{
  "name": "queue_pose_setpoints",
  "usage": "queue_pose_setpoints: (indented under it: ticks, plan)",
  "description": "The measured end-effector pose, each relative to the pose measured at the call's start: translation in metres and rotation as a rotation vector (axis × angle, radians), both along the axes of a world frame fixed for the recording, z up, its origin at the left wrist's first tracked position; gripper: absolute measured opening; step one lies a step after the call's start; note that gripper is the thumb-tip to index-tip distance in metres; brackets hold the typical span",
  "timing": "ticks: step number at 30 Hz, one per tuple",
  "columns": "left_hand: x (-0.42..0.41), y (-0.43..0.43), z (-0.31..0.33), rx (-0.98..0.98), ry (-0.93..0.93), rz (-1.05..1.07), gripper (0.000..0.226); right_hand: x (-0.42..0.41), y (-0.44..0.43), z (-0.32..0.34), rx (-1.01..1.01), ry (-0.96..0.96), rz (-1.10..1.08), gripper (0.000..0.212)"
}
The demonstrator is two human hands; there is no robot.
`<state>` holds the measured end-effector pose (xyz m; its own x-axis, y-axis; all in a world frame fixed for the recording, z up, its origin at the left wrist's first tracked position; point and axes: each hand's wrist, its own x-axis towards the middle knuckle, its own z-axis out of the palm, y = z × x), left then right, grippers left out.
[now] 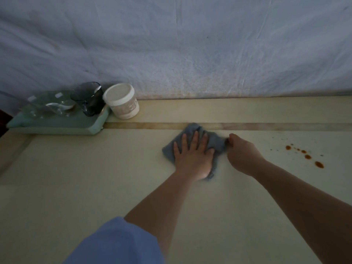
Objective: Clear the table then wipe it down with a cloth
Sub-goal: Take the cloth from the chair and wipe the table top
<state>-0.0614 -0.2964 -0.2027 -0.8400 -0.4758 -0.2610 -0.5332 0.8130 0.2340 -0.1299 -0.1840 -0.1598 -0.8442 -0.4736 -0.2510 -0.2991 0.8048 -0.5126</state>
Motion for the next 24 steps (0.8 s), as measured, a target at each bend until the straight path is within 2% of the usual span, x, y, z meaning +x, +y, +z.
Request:
queue_pose_setpoints:
  ticks: [4, 7, 9, 12, 15, 17, 21, 24]
  plan:
    - [0.054, -0.073, 0.003, 0.019, -0.081, 0.352, 0.059, 0.01, 0.0, -0.002, 0.015, -0.026, -0.027, 0.04]
    - [0.068, -0.083, 0.007, 0.044, -0.109, 0.56, 0.062, 0.021, 0.001, -0.001, 0.024, -0.043, -0.019, 0.044]
    - [0.058, -0.045, 0.005, 0.048, -0.059, 0.468, 0.064, 0.029, 0.001, -0.001, 0.039, -0.058, -0.015, 0.042]
    - [0.06, 0.028, 0.001, 0.009, 0.029, 0.12, 0.064, 0.042, 0.0, 0.001, 0.043, -0.06, -0.02, 0.023]
    - [0.081, 0.039, 0.003, -0.01, 0.001, -0.066, 0.062, 0.055, 0.0, 0.002, 0.055, -0.077, -0.05, 0.013]
    - [0.097, 0.01, -0.001, -0.033, 0.008, -0.037, 0.061, 0.061, 0.001, 0.002, 0.054, -0.073, -0.069, 0.02]
    - [0.129, -0.072, 0.0, -0.025, -0.067, 0.268, 0.063, 0.072, 0.003, 0.004, 0.074, -0.087, -0.07, 0.034]
    - [0.116, -0.095, 0.006, 0.03, -0.121, 0.477, 0.068, 0.075, -0.004, -0.003, 0.145, -0.051, 0.018, 0.047]
